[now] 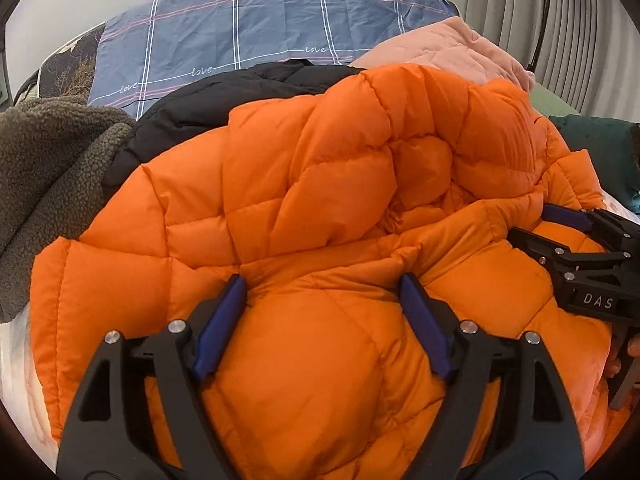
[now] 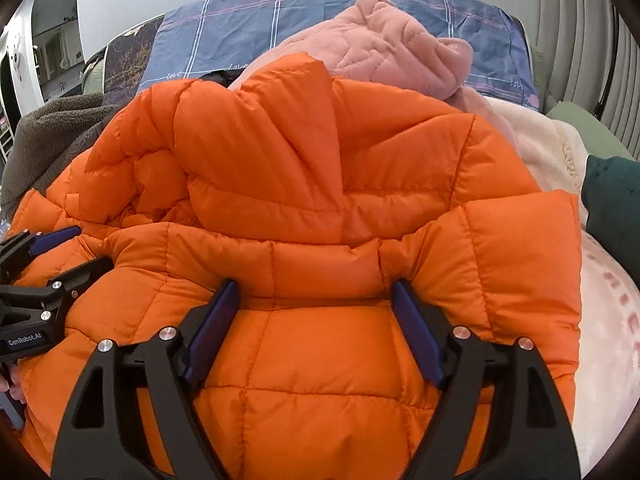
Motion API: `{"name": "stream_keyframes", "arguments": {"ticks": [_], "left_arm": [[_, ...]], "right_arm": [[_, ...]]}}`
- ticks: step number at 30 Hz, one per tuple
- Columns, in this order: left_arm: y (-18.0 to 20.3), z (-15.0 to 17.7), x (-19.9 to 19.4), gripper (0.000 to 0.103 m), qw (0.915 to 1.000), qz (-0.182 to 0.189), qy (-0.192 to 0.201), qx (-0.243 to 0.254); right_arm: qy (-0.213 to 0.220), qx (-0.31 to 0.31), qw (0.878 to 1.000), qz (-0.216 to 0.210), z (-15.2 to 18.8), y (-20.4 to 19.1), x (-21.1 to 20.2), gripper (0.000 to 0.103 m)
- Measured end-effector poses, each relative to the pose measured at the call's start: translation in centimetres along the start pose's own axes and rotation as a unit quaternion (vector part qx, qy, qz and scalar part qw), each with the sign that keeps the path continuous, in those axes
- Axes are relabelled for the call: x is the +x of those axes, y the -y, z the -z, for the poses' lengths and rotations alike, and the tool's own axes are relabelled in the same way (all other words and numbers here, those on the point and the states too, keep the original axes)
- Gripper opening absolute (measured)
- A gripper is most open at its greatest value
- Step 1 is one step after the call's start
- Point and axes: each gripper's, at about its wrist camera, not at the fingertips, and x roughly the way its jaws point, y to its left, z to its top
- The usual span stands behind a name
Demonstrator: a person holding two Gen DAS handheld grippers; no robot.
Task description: Fold large clothes
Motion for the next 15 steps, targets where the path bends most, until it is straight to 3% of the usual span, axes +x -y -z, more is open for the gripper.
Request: {"name": "stream_keyframes", "arguments": {"ticks": [3,5,8,11,15], "left_arm": [[0.2,-0.4,-2.1,0.081,0.9995,-0.023,-0.003,0.020],[0.1,0.0,-5.3,0.081,0.9985,-0.038,0.013,0.038],[-1.4,3.4,-11.5,0.087,0.9979,-0.027,0.037,0.045],[-3.4,7.4,-14.6,0.089,0.9990,-0.023,0.028,0.028],[-6.2,12.8,-16.3,0.089,0.9992,-0.035,-0.010,-0.018]], "right_arm": [[-0.019,-0.025,1.000,0.004,-0.2,0.4,-2.5,0.080],[0.006,-0.046,0.999,0.025,0.7,1.5,-7.0,0.081],[0.021,-0.059,0.998,0.023,4.2,4.0,-11.8,0.083],[-0.015,0.003,1.000,0.003,8.8,7.7,-13.9,0.083],[-0.042,0.059,0.997,-0.007,13.0,9.2,-14.3,0.083]]}}
